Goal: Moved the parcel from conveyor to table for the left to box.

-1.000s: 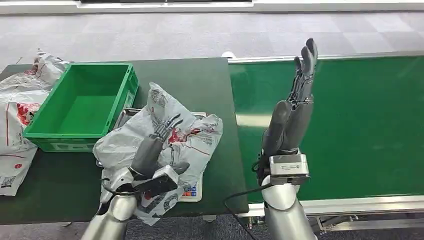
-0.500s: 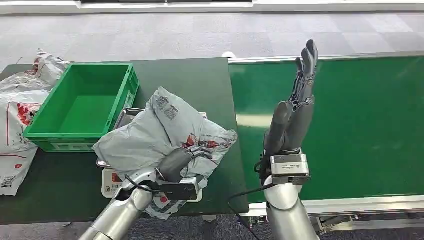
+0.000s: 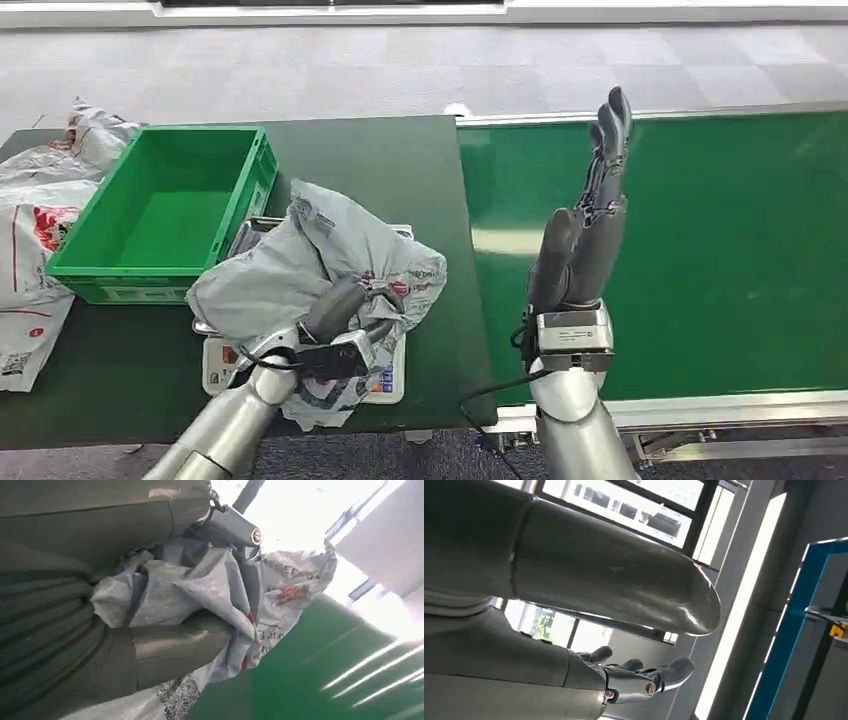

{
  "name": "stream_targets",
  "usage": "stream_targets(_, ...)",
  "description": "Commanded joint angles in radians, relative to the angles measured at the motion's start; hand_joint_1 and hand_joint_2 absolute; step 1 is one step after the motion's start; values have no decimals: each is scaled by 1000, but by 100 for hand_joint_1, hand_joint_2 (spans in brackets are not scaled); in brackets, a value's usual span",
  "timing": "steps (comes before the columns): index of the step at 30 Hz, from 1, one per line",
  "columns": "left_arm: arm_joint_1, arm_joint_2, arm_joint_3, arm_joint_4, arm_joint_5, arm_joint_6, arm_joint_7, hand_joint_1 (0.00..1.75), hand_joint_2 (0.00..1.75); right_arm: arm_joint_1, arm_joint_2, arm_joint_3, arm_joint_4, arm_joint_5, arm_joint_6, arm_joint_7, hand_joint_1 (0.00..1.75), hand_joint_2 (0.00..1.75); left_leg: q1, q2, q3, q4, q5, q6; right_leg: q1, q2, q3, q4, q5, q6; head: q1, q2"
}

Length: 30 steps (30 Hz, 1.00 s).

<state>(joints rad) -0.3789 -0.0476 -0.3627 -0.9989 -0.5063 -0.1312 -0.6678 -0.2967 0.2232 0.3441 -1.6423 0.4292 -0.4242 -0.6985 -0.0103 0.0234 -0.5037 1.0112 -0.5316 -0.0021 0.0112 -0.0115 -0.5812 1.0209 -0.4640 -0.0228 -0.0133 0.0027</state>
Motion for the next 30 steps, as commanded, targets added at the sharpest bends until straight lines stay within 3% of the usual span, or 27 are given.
stream_targets(1, -112, -82, 337, -202, 252, 332, 15, 175, 175, -61, -10, -5, 152, -21, 6, 0, 0, 0, 2, -1, -4, 2, 1, -2, 1, 1, -4, 0, 1, 1, 0, 0)
stream_targets(4, -188, -117, 305, -191, 163, 559, 7, 175, 175, -57, -6, 25, 167, -21, -8, 0, 0, 0, 1, -3, -4, 1, 1, -2, 1, -1, -3, 1, 1, 1, 0, 0)
stream_targets(9, -201, -119, 281, -179, 160, 617, 4, 175, 175, -60, -10, 40, 175, -32, -14, 0, 0, 0, 0, -7, -2, 0, 3, -2, 0, -4, 0, -1, 1, 2, 0, 0)
stream_targets(11, -275, -140, 291, -139, 99, 809, -30, 175, 175, -73, 3, 45, 198, -33, -6, 0, 0, 0, 0, -8, -3, -2, 4, -3, -1, -4, -1, -2, 2, 3, 0, 0)
stream_targets(14, -361, -262, 521, -192, -282, 829, -30, 175, 175, -99, 13, 85, 241, -55, 5, 0, 0, 0, 1, -8, -7, 2, 4, -3, 0, -4, -5, 1, 2, 3, 0, 0)
stream_targets(16, -436, -301, 635, -118, -575, 829, -30, 175, 175, -110, 8, 125, 256, -71, -7, 0, 0, 0, 1, -7, -8, 2, 4, -3, 0, -2, -6, 0, 3, 3, 0, 0)
stream_targets(18, -466, -301, 651, -41, -672, 829, 8, 175, 175, -112, 5, 135, 255, -80, -10, 0, 0, 0, 0, -6, -6, 1, 3, -2, 0, -2, -4, 0, 3, 2, 0, 0)
stream_targets(20, -553, -283, 607, 156, -934, 829, 210, 175, 175, -110, -1, 164, 249, -84, -20, 0, 0, 0, 0, -7, -5, 0, 4, -3, -1, -3, -2, -1, 3, 2, 0, 0)
stream_targets(23, -626, -234, 480, 366, -1064, 829, 442, 175, 175, -105, 3, 178, 237, -80, -8, 0, 0, 0, 0, -13, -4, -2, 7, -3, -1, -8, -1, -3, 3, 2, 0, 0)
stream_targets(26, -626, -234, 480, 366, -1064, 829, 442, 175, 175, -105, 3, 178, 237, -80, -8, 0, 0, 0, -1, -10, -3, -2, 6, -3, -1, -7, -1, -2, 3, 2, 0, 0)
stream_targets(29, -673, -213, 468, 506, -1057, 829, 561, 175, 175, -97, 7, 191, 228, -65, 1, 0, 0, 0, 0, -6, -3, -2, 5, -3, -1, -3, -2, -2, 4, 1, 0, 0)
stream_targets(30, -697, -199, 493, 585, -1043, 829, 632, 35, 175, -87, 9, 198, 221, -60, 10, 0, 0, 0, 0, -7, -2, -2, 5, -3, -1, -3, -1, -2, 4, 1, 0, 0)
